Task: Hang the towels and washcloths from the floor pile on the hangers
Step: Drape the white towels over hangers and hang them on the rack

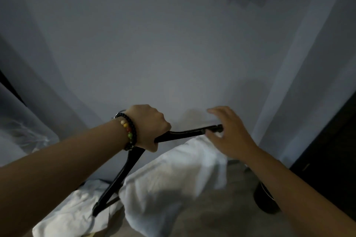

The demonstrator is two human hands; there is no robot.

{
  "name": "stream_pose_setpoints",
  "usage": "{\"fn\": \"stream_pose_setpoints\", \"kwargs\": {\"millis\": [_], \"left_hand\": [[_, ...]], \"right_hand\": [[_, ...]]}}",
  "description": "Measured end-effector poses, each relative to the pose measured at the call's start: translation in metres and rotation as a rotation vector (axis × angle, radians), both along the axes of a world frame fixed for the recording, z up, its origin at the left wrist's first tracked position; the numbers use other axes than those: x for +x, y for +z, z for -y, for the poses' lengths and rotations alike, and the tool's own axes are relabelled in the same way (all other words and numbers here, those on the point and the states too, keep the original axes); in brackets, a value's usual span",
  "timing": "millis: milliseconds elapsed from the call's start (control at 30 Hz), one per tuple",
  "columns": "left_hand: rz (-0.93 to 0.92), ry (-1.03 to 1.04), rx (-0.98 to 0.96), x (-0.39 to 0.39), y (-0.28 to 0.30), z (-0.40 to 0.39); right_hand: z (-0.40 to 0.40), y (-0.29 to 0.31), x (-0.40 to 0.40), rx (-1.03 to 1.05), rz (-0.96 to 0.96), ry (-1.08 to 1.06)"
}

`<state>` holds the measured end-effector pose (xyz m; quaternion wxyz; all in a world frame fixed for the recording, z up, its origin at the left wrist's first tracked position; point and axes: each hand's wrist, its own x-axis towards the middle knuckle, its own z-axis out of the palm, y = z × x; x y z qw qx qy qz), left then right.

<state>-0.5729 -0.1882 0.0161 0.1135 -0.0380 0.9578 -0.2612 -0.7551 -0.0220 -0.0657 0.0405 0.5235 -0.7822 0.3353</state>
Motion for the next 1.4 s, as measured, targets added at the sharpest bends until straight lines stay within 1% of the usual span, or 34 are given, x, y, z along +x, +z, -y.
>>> {"fn": "stream_pose_setpoints", "kwargs": {"millis": [33,67,133,233,300,333,400,433,467,500,567,600,633,667,700,733,767,800,833,933,967,1033,1167,1233,1300,1367,1400], "left_hand": [[0.005,-0.023,-0.021,-0.003,0.001,-0.001],[0.006,-0.051,-0.039,-0.005,0.002,-0.003],[-0.002,-0.112,-0.072,-0.005,0.003,-0.005],[-0.059,-0.134,-0.072,0.003,-0.002,0.006],[-0.193,-0.181,-0.048,0.014,-0.006,0.019],[-0.301,-0.229,-0.04,0.02,-0.01,0.027],[-0.59,-0.336,0.041,0.035,-0.019,0.037],[-0.734,-0.357,0.081,0.044,-0.025,0.04],[-0.886,-0.333,0.119,0.055,-0.031,0.039],[-1.052,-0.268,0.166,0.067,-0.038,0.037],[-1.397,-0.026,0.317,0.09,-0.058,0.035],[-1.541,0.159,0.426,0.099,-0.069,0.035],[-1.636,0.378,0.569,0.106,-0.078,0.037],[-1.662,0.613,0.735,0.11,-0.085,0.041],[-1.61,0.843,0.901,0.11,-0.092,0.046],[-1.507,1.019,1.027,0.109,-0.097,0.051],[-1.41,1.105,1.129,0.107,-0.1,0.053],[-1.359,1.115,1.234,0.104,-0.102,0.056],[-1.357,1.077,1.337,0.1,-0.101,0.06],[-1.4,0.949,1.64,0.091,-0.086,0.069],[-1.396,0.917,1.727,0.089,-0.08,0.074],[-1.373,0.851,1.841,0.084,-0.069,0.082],[-1.289,0.807,1.972,0.067,-0.062,0.082],[-1.325,0.798,1.959,0.053,-0.062,0.079],[-1.352,0.8,1.833,0.04,-0.061,0.076],[-1.339,0.782,1.564,0.032,-0.059,0.074],[-1.368,0.767,1.409,0.03,-0.06,0.074]], "right_hand": [[0.006,-0.001,0.005,0.111,-0.034,0.091],[0.012,0.001,0.011,0.214,-0.021,0.141],[0.026,-0.001,0.017,0.336,0.018,0.209],[0.039,-0.006,0.017,0.35,-0.042,0.256],[0.042,-0.011,0.018,0.289,-0.102,0.226],[0.044,-0.012,0.019,0.254,-0.136,0.206],[0.048,-0.009,0.019,0.221,-0.145,0.18],[0.05,-0.005,0.017,0.215,-0.122,0.174],[0.051,-0.001,0.014,0.205,-0.094,0.166],[0.052,0.004,0.011,0.198,-0.065,0.152],[0.051,0.014,0.005,0.178,-0.011,0.1],[0.052,0.019,0.002,0.164,0.018,0.071],[0.053,0.025,0.001,0.148,0.046,0.047],[0.056,0.033,0.0,0.132,0.071,0.033],[0.058,0.04,-0.001,0.116,0.094,0.025],[0.06,0.048,-0.001,0.097,0.117,0.026],[0.062,0.055,-0.001,0.077,0.137,0.033],[0.064,0.062,-0.001,0.057,0.152,0.049],[0.065,0.068,0.0,0.039,0.158,0.064],[0.07,0.085,0.002,0.014,0.114,0.094],[0.071,0.091,0.002,0.02,0.104,0.103],[0.072,0.102,0.001,0.064,0.103,0.118],[0.067,0.108,0.004,0.116,0.149,0.129],[0.062,0.103,0.006,0.125,0.167,0.105],[0.056,0.097,0.006,0.133,0.184,0.065],[0.048,0.095,0.002,0.101,0.207,0.005],[0.044,0.096,0.001,0.071,0.227,-0.026]]}}
